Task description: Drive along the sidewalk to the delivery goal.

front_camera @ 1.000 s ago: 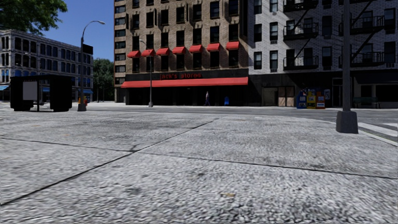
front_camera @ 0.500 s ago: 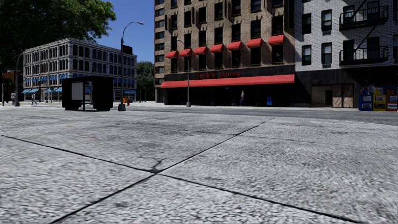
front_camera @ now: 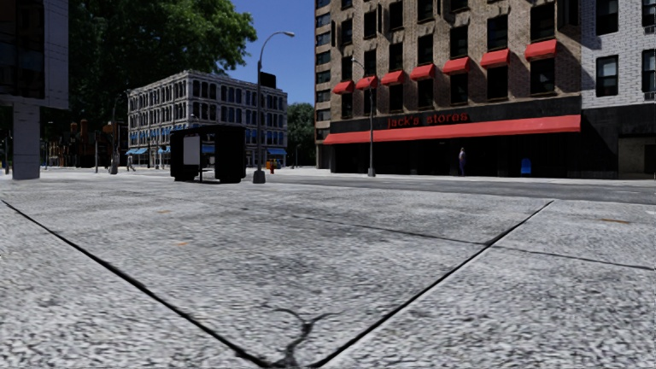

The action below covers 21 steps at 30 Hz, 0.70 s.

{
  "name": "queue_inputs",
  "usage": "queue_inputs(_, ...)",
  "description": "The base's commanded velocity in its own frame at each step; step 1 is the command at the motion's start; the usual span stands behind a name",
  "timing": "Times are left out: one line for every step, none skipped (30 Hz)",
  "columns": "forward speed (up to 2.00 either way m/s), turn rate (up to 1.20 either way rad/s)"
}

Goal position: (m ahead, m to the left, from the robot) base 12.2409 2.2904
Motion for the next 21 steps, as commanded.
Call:
queue_inputs(2.0,0.44)
queue_inputs(2.0,0.42)
queue_inputs(2.0,0.41)
queue_inputs(2.0,0.41)
queue_inputs(2.0,0.38)
queue_inputs(2.0,0.32)
queue_inputs(2.0,0.2)
queue_inputs(2.0,0.06)
queue_inputs(2.0,0.06)
queue_inputs(2.0,0.0)
queue_inputs(2.0,0.0)
queue_inputs(2.0,0.0)
queue_inputs(2.0,0.0)
queue_inputs(2.0,0.0)
queue_inputs(2.0,0.0)
queue_inputs(2.0,0.0)
queue_inputs(2.0,0.0)
queue_inputs(2.0,0.0)
queue_inputs(2.0,0.0)
queue_inputs(2.0,0.0)
queue_inputs(2.0,0.0)
